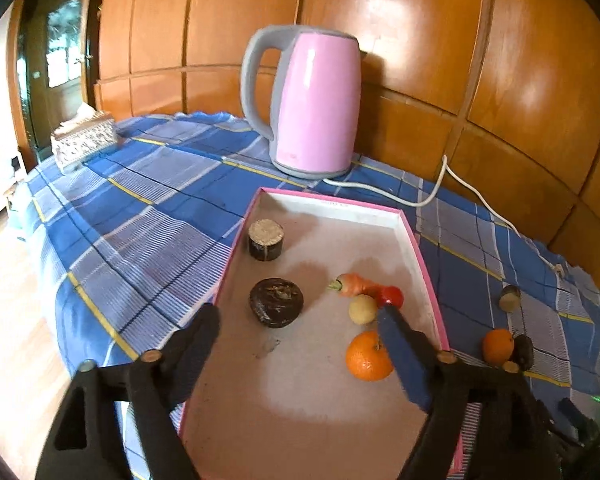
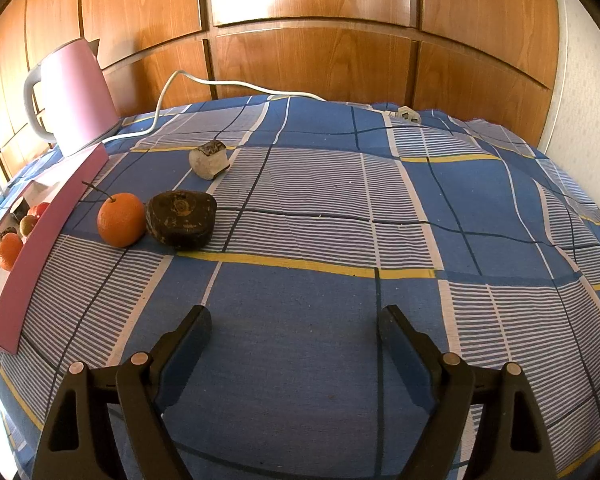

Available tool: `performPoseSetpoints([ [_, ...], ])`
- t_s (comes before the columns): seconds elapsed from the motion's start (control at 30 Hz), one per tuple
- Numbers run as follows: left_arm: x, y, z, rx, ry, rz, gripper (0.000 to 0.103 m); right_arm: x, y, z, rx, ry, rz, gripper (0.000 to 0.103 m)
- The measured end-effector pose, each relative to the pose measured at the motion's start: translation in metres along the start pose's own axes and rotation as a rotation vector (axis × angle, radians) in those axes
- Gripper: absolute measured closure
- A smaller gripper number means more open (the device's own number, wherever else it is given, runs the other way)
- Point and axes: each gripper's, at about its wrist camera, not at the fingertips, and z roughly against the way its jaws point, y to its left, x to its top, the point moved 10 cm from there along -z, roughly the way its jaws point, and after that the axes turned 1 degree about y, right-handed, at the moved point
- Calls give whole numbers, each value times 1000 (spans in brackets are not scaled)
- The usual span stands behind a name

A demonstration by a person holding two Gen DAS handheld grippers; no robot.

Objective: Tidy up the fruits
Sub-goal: 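Hold the left gripper above the tray while the right gripper approaches the orange and dark brown fruit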

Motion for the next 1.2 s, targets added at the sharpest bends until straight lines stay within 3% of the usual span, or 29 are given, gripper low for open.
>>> performPoseSetpoints([
  [0.3,-7,4,14,26,-20,-3,2,0,-1,-1,-27,24,-19,16],
  [0.53,-16,15,18,56,-23,9,1,0,-6,2,-49,48,-96,15],
  [0.63,-20,20,19,66,-20,22,1,1,-14,8,-58,37,-186,15],
  [0.9,-21,29,23,98,-41,35,1,18,-29,22,-131,-20,-263,15],
  [1.1,-23,28,21,93,-27,32,0,23,-8,15,-77,5,-236,17],
  [1.2,-25,28,20,95,-21,32,0,28,9,12,-21,15,-209,24],
])
